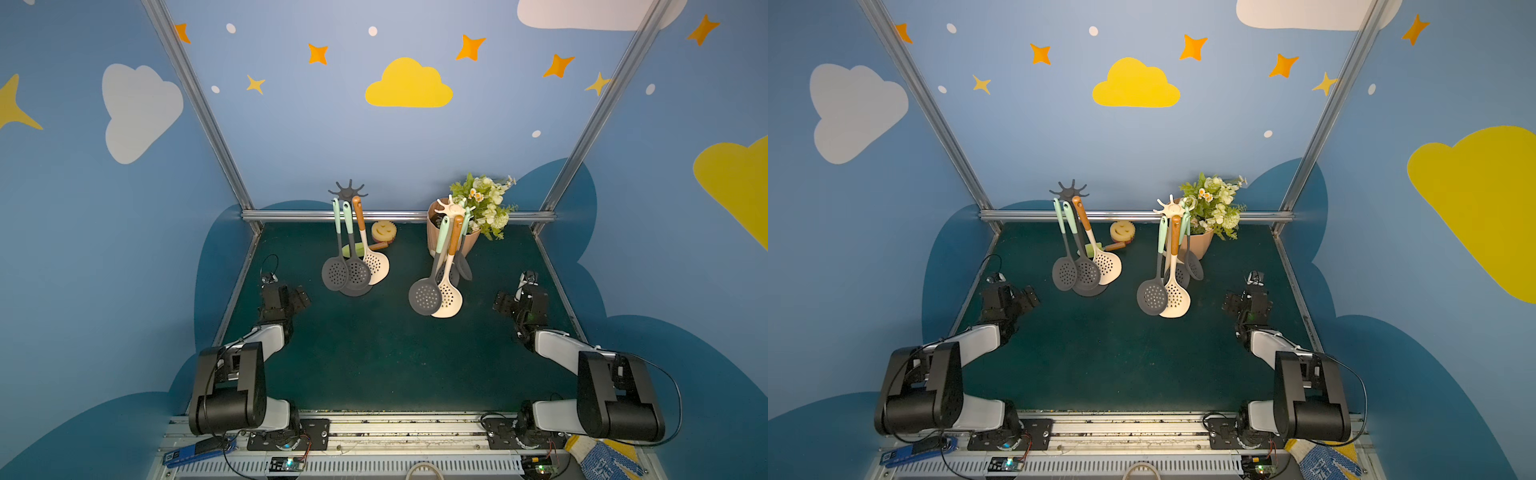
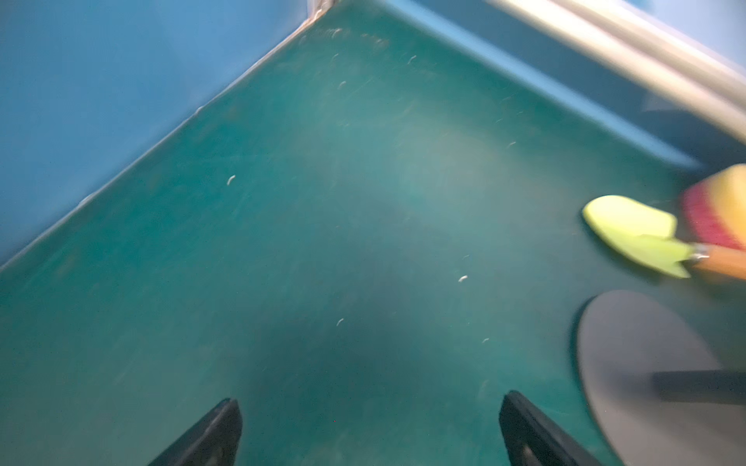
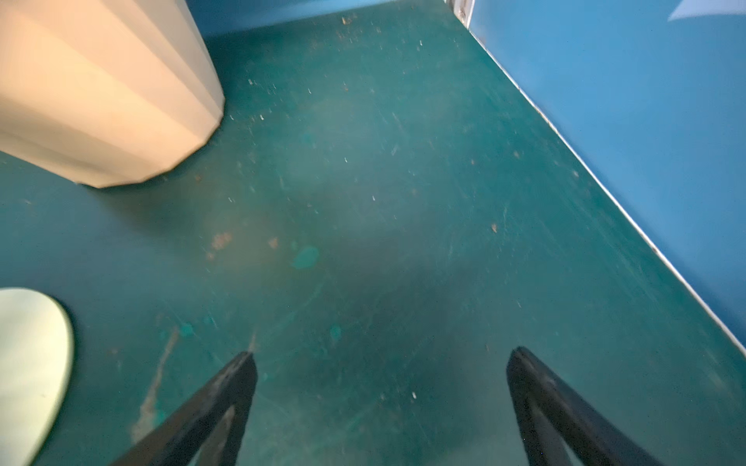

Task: Hang the skimmer on the kitchen utensil rack
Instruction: Reset both arms

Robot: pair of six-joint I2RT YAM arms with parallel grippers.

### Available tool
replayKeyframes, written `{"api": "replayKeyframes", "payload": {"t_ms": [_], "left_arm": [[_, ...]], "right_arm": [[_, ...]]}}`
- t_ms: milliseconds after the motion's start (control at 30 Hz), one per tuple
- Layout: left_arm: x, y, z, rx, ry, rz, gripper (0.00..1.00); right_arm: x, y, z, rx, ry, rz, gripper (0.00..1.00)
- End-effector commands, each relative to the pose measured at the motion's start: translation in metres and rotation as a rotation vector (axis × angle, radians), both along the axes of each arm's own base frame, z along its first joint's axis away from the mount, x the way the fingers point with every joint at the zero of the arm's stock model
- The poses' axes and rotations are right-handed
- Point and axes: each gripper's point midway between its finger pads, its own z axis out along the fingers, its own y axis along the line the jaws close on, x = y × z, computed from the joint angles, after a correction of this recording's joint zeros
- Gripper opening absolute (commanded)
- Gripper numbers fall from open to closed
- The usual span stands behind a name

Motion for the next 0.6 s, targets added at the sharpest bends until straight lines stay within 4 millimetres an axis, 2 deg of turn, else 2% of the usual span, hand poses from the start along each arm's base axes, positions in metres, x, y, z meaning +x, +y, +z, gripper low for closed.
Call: {"api": "replayKeyframes", "payload": {"t_ms": [0,167,267,367,467,567], "left_arm": [[0.010,-0.006,0.015,0.035,-0.123,-0.061,1.00],[0.008,-0.009,0.018,0.046,-0.132,-0.077,1.00],[0.006,-0.015,0.018,0.075,-0.152,-0.094,1.00],[0.006,-0.024,0.015,0.109,-0.167,-0.127,1.00],[0.002,-0.025,0.007,0.142,-0.247,-0.120,1.00],[0.008,-0.024,0.001,0.144,-0.136,-0.100,1.00]], "right_arm": [[0.013,0.006,0.014,0.000,-0.055,0.042,0.95],[0.013,0.016,0.019,-0.012,-0.121,0.119,0.95],[0.017,0.026,0.006,-0.024,-0.186,0.177,0.96],[0.017,0.037,0.004,-0.049,-0.189,0.225,0.96],[0.015,0.037,0.003,-0.055,-0.189,0.226,0.96],[0.019,0.034,0.003,-0.047,-0.169,0.208,0.96]]}}
